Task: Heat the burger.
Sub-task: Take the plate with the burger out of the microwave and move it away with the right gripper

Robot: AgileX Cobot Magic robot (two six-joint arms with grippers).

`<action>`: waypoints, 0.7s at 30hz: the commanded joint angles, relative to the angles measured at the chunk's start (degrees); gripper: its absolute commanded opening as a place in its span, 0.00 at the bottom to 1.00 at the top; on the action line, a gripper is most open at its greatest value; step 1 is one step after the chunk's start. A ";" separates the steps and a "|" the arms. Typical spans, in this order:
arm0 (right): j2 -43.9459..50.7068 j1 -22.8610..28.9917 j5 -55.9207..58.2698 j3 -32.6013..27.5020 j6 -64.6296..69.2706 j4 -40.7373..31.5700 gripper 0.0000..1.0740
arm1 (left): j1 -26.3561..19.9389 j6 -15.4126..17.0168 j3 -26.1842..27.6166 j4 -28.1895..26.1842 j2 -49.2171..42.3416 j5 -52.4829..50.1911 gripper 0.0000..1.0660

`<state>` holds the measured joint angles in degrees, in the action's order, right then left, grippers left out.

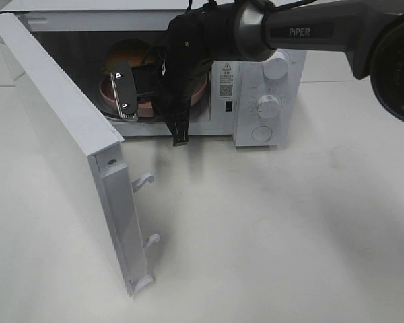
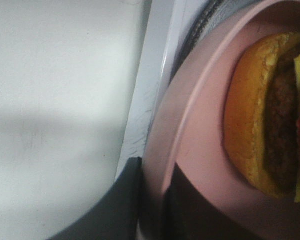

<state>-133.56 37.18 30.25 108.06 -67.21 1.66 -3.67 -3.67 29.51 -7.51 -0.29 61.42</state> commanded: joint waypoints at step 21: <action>10.94 -0.52 -9.80 -11.52 -23.15 -11.34 0.00 | -0.11 0.29 0.06 -0.29 -0.29 0.11 0.94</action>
<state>-124.33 36.90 23.84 96.14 -89.09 -8.88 -3.67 -3.67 29.51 -7.51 -0.29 61.42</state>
